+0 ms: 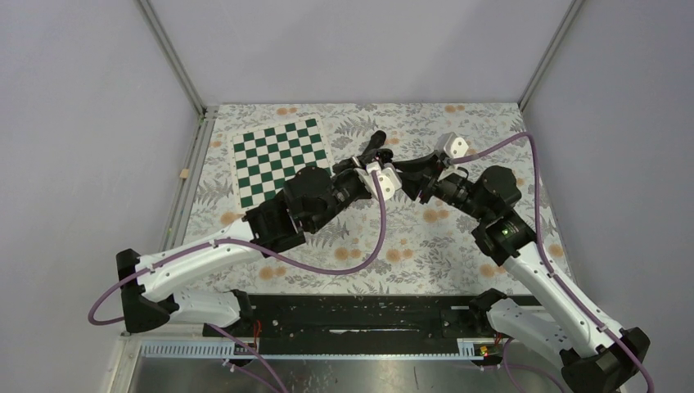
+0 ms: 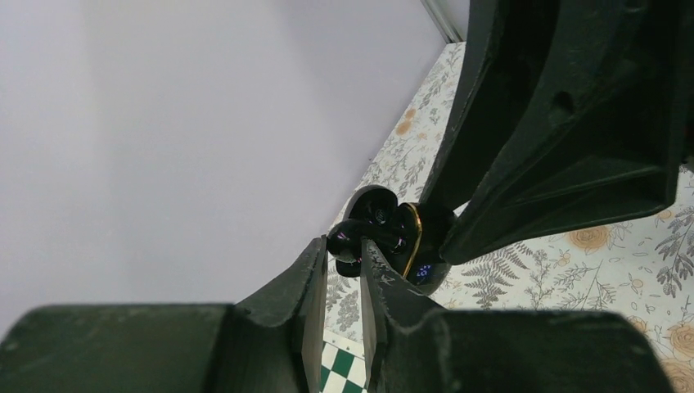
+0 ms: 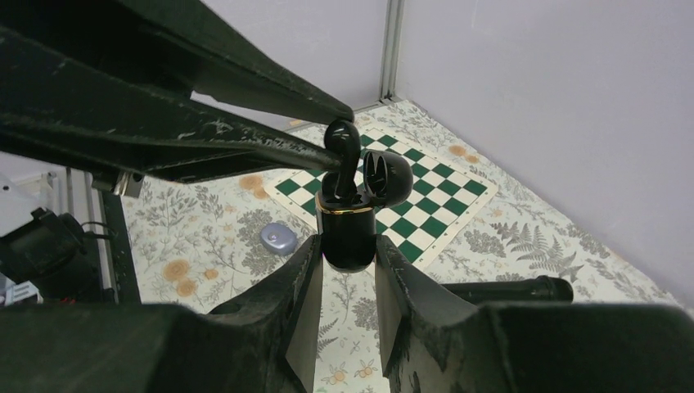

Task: Insert the wireless bluetooth earbuds into the charging case
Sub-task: Place the earbud in the charging case.

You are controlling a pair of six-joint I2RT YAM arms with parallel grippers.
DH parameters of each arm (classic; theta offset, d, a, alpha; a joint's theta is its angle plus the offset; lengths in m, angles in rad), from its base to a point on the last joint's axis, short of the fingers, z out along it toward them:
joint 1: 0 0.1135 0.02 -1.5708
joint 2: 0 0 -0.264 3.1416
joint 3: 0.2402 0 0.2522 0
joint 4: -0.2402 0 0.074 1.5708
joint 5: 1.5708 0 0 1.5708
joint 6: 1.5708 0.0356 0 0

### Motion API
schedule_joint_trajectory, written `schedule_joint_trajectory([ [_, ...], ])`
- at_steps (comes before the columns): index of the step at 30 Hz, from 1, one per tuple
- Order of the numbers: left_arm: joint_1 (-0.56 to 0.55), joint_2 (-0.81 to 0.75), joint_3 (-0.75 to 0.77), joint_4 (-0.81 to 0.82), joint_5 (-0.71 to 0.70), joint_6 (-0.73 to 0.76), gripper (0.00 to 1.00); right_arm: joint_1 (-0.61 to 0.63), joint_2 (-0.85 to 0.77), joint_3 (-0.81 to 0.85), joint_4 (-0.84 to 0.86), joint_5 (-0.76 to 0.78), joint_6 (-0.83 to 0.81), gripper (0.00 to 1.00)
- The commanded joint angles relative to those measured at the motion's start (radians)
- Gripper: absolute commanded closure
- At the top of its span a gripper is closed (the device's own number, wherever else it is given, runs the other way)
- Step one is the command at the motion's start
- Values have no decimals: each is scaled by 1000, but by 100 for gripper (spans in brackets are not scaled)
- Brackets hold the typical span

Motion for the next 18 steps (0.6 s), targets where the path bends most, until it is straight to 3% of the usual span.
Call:
schedule_joint_trajectory([
  [1, -7, 2, 52, 62, -23, 20, 100, 8, 13, 55, 73, 33, 77, 100],
  [18, -18, 42, 97, 29, -37, 74, 100, 9, -7, 50, 93, 38, 100, 100],
])
